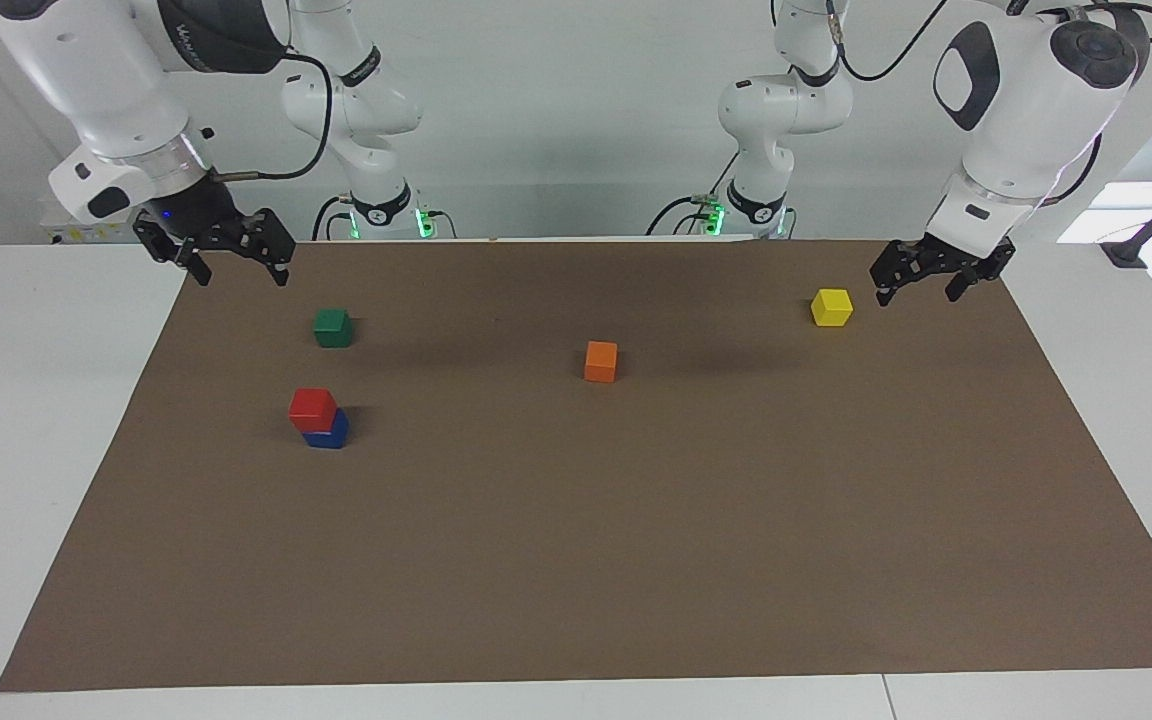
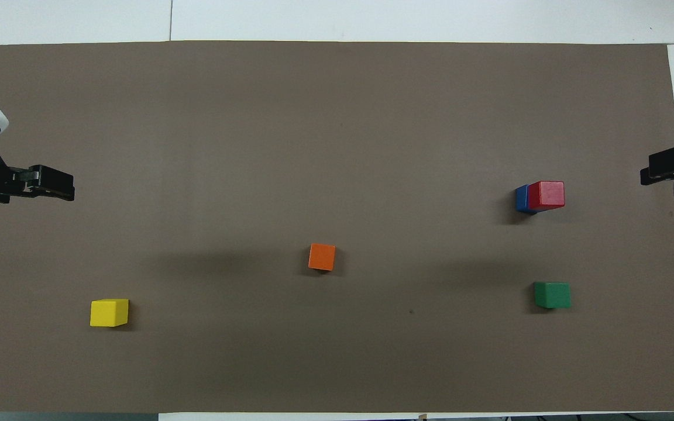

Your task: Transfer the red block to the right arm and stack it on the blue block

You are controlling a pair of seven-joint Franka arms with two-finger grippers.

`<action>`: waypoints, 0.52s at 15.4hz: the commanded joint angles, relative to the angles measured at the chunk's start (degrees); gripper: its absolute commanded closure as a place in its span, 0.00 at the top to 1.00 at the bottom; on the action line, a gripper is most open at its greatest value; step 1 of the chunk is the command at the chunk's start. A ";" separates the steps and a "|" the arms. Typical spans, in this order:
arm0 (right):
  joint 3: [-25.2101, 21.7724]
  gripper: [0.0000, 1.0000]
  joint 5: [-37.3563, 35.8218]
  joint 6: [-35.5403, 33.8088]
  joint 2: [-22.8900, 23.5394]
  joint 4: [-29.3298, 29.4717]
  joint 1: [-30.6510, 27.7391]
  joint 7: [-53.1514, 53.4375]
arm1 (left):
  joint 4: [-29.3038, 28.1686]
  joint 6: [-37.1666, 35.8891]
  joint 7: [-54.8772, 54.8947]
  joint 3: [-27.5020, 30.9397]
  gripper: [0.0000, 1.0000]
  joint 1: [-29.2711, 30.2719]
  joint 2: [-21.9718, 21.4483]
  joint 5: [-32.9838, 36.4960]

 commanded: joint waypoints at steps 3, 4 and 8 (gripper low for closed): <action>0.97 1.00 -3.98 -0.71 0.78 2.13 -0.02 -1.56 | -0.67 0.25 0.90 0.43 1.00 0.00 -1.02 -0.82; 1.84 1.00 -4.52 -0.70 0.78 2.13 -0.36 -1.56 | -0.67 0.25 0.90 0.43 1.00 0.00 -1.02 -0.82; 2.03 1.00 -3.74 -0.79 0.69 2.13 -0.45 -1.56 | -0.76 0.25 0.90 0.43 1.00 0.00 -1.02 -0.82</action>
